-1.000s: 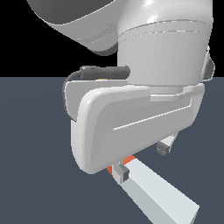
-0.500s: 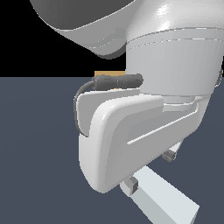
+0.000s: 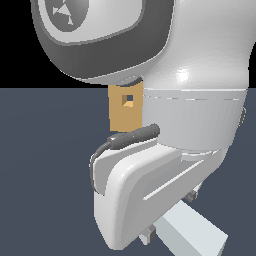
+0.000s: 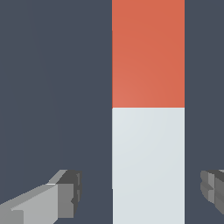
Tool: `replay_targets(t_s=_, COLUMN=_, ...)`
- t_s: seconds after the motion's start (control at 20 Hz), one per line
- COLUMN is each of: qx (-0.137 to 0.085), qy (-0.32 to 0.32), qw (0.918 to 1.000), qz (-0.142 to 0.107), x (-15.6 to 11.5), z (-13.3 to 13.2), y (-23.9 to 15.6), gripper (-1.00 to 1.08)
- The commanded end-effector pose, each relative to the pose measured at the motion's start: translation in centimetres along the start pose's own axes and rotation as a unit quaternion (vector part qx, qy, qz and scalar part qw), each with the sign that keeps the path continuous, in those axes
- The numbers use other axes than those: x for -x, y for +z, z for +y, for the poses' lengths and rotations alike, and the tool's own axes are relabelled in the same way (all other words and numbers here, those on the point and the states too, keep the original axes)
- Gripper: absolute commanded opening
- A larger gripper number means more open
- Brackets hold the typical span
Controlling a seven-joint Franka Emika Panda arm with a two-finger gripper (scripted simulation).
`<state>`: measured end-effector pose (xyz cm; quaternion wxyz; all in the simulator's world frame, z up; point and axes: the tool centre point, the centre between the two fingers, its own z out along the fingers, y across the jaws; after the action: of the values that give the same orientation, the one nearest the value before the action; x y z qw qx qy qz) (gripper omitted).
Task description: Insert the peg into the horizontal hole in a box.
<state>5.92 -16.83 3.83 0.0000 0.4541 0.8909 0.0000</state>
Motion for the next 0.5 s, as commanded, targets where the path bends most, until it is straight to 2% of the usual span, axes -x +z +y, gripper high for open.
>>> replay_targets(t_s=0.0, qx=0.000, qy=0.000, qw=1.0000, qz=0.000, x=-0.01, z=-0.01, y=1.17, gripper=1.00)
replay_targets(t_s=0.3, qx=0.000, qy=-0.001, qw=1.0000, qz=0.000, x=0.09, z=0.11, y=1.76, gripper=1.00)
replay_targets(t_s=0.35, qx=0.000, qy=-0.001, qw=1.0000, qz=0.000, x=0.09, z=0.11, y=1.76, gripper=-1.00)
replay_targets(t_s=0.45, qx=0.000, qy=-0.001, qw=1.0000, qz=0.000, x=0.09, z=0.11, y=1.76, gripper=-1.00)
